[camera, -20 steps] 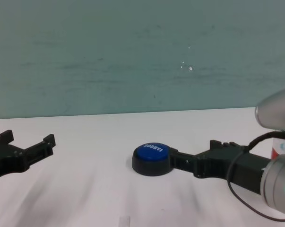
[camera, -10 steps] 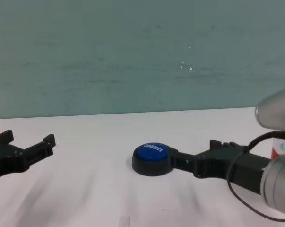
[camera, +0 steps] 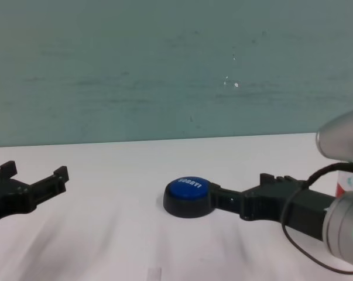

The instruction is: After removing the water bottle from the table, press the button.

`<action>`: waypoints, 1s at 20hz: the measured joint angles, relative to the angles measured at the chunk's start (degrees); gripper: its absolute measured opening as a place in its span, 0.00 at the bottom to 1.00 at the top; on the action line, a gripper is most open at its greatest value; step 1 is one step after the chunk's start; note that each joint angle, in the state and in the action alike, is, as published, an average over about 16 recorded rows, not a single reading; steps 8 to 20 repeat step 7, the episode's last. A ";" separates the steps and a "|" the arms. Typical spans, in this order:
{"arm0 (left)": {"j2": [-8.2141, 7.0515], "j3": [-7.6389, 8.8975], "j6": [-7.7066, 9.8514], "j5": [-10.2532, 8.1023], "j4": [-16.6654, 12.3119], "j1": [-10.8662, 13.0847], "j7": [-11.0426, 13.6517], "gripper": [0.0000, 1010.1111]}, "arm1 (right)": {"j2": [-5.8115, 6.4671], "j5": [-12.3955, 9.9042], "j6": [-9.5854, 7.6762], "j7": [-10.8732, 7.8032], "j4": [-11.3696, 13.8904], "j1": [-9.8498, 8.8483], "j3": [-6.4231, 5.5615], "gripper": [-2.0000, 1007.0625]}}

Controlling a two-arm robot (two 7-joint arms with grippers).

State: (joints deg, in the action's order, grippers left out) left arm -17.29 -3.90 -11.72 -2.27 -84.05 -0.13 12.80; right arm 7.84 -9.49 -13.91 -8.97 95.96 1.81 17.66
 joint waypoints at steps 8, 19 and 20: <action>0.00 0.00 0.00 0.00 0.00 0.00 0.00 0.99 | 0.00 0.00 0.00 0.00 0.00 0.00 0.00 1.00; 0.00 0.00 0.00 0.00 0.00 0.00 0.00 0.99 | 0.00 0.00 0.00 0.00 0.00 0.00 0.00 1.00; 0.00 0.00 0.00 0.00 0.00 0.00 0.00 0.99 | 0.00 0.00 0.00 0.00 0.00 0.00 0.00 1.00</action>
